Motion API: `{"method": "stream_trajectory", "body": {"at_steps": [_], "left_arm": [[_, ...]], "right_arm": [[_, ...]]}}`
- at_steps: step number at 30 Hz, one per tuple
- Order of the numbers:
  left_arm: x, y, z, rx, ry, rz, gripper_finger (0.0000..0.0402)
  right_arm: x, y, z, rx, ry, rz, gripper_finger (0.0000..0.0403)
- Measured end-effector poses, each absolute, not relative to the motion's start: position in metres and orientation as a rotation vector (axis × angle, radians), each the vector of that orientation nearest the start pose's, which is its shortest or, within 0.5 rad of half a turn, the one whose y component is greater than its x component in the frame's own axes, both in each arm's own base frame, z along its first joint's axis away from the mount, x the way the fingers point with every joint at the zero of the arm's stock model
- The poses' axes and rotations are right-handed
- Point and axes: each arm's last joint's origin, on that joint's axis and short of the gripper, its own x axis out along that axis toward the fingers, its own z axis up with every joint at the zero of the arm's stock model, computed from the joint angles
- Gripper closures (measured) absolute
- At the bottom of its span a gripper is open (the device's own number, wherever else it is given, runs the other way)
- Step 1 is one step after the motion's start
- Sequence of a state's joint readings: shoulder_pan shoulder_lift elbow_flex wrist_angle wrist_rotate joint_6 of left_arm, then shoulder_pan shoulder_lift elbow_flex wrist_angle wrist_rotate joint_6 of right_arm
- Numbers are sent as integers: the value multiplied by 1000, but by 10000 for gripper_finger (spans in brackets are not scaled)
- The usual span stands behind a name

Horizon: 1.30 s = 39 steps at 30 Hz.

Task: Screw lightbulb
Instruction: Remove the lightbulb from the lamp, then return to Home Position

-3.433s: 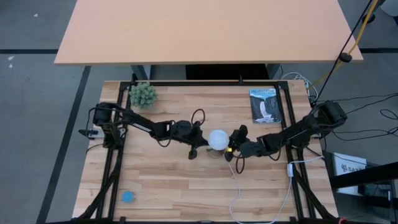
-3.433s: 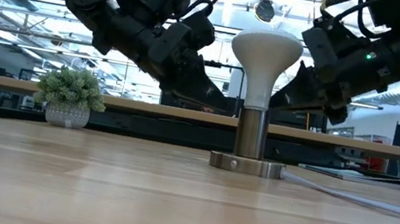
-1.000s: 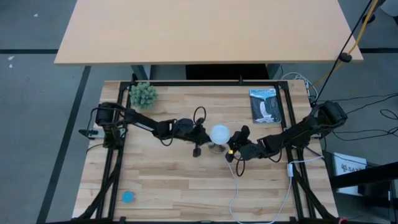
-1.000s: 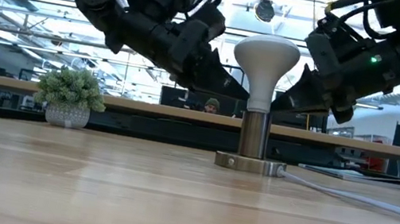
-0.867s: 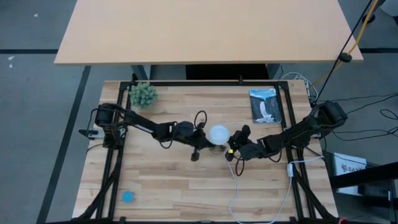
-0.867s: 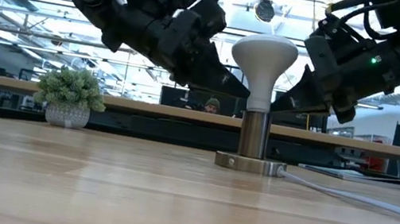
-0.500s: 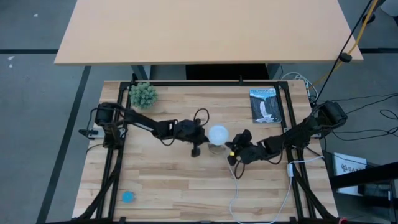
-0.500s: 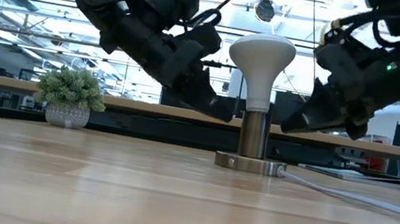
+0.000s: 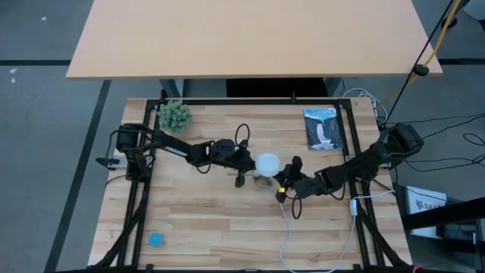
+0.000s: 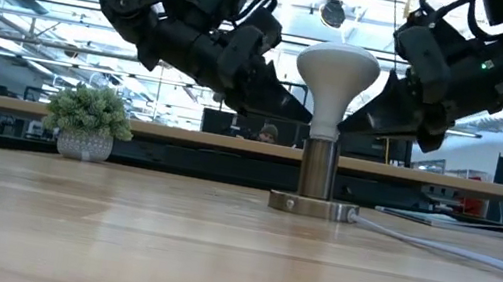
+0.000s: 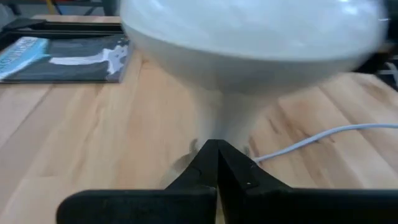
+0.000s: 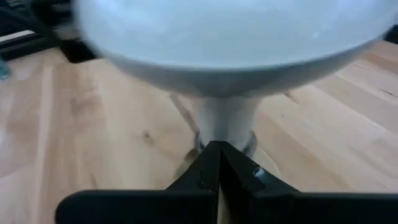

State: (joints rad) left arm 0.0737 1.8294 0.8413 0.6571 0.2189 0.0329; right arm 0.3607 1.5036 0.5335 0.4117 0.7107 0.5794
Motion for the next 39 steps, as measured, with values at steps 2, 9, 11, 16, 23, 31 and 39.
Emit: {"method": "stream_trajectory", "body": {"at_steps": [2, 9, 11, 16, 23, 31, 39], "left_arm": [[363, 17, 156, -21, 324, -181, 402], [362, -1, 153, -51, 361, -282, 402], [362, -3, 153, -47, 366, -265, 402], [362, -2, 153, -46, 365, -255, 402], [362, -2, 153, -45, 365, -253, 402], [361, 8, 152, -54, 370, -226, 402], [354, 14, 167, -80, 395, -210, 402]], "right_arm": [[255, 74, 150, 266, 364, -501, 403], [254, 69, 149, 260, 341, -590, 403], [254, 69, 149, 265, 346, -585, 403], [254, 69, 149, 278, 344, -584, 403], [254, 71, 149, 286, 345, -578, 403], [249, 77, 145, 272, 384, -564, 403], [241, 90, 139, 280, 469, -492, 403]]}}
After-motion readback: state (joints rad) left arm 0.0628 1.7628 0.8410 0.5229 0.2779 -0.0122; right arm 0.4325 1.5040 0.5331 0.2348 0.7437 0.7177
